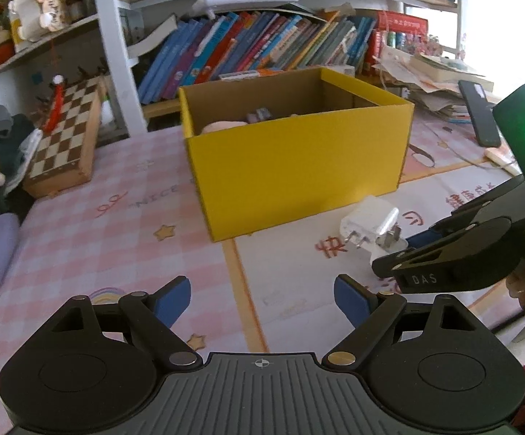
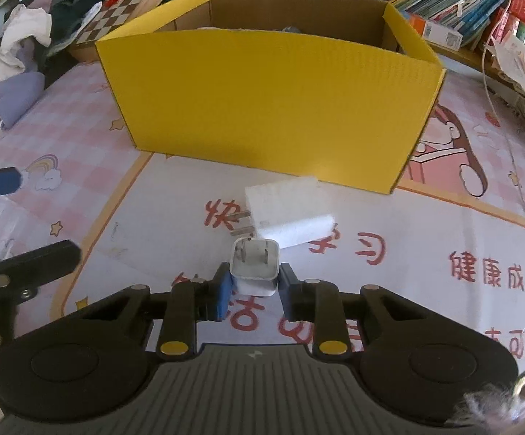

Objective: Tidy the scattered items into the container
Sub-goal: 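Close the right gripper on the small white plug while the left gripper closes on the flat white adapter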

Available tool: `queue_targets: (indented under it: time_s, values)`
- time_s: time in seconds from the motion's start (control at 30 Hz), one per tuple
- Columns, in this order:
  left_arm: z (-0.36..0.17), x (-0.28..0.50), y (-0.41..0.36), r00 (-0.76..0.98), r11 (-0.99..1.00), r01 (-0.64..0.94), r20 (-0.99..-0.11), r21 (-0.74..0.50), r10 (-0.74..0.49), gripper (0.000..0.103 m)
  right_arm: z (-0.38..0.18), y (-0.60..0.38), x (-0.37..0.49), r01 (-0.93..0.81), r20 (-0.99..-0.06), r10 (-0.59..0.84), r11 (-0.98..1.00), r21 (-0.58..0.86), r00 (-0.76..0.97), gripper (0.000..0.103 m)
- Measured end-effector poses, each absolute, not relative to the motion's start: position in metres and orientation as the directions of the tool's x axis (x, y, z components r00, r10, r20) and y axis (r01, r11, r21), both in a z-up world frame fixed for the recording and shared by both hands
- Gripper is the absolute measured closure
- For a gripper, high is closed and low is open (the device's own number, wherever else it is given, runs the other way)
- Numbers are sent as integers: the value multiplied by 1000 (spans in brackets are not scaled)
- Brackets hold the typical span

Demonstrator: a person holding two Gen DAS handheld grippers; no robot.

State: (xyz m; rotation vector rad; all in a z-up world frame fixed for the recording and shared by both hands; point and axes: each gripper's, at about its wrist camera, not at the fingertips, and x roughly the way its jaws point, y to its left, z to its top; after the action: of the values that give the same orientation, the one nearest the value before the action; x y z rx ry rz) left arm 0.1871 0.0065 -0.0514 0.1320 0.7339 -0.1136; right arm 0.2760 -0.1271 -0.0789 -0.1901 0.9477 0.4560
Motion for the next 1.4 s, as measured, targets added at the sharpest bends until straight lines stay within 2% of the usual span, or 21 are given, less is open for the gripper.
queue_targets:
  time_s: [0.4,0.57,1.0,1.27,1.4]
  values:
    - [-70,215,-37,702,952,302,-688,56,-183,16,-62,-173,265,-382,-765,235,924,-16,599,78]
    - [-75,233,-54,686,935,349,-695,53,-217,22,-58,-191,264,-349,-757,208,937,-28,619,78]
    - [-90,275,-75,638,923,382,-733,35,-236,28,-54,-215,278,-313,-753,179,949,-37,633,78]
    - [-98,290,-75,605,923,384,-753,-10,-259,50,-53,-218,288,-323,-745,197,946,-26,637,78]
    - [-99,292,-76,601,919,395,-753,-11,-267,52,-51,-218,291,-330,-737,208,944,-22,643,78]
